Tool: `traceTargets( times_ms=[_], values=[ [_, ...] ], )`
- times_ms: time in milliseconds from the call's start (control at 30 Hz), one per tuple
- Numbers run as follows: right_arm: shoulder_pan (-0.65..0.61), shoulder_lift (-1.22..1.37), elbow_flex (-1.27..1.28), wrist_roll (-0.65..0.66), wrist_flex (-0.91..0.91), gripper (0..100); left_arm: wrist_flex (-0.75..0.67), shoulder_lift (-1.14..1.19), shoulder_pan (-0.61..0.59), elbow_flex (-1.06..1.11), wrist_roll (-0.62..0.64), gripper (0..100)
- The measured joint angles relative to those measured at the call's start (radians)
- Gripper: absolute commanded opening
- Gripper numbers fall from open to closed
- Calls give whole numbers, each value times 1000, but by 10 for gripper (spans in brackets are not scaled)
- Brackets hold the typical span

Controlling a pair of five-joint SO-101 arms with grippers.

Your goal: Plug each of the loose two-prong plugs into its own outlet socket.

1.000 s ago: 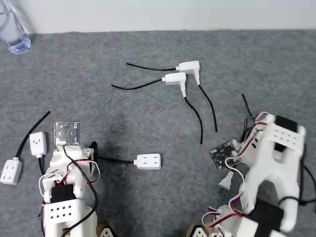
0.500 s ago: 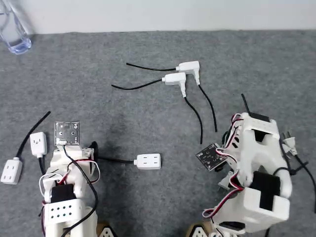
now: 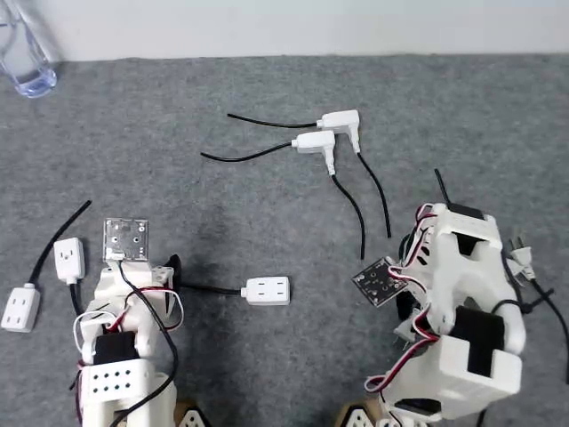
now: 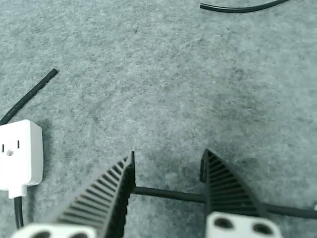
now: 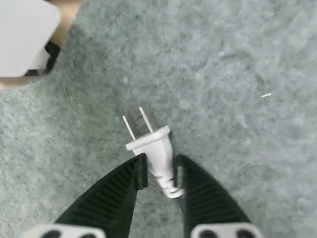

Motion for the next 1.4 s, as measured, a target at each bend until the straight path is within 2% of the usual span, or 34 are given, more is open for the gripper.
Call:
traceTargets(
  times_ms=[300, 367, 533, 667, 800, 967, 1200, 1267, 1400],
  values=[
    [-52, 0, 2, 2, -40, 9, 0, 0, 0, 0, 0, 203],
    [-78, 0, 2, -31, -55, 9, 0, 0, 0, 0, 0, 203],
    [-153, -20, 6, -282, -181, 9, 0, 0, 0, 0, 0, 203],
    [-242, 3, -9, -517, -422, 9, 0, 0, 0, 0, 0, 203],
    [-281, 3, -3, -626, -470, 9, 0, 0, 0, 0, 0, 203],
    [-293, -34, -3, -669, -445, 9, 0, 0, 0, 0, 0, 203],
    [-270, -265, -3, -672, -229, 13, 0, 0, 0, 0, 0, 203],
    [-230, -345, -3, -672, -181, 47, 0, 0, 0, 0, 0, 203],
    [-115, -430, 64, -667, -183, 179, 0, 0, 0, 0, 0, 203]
  ],
)
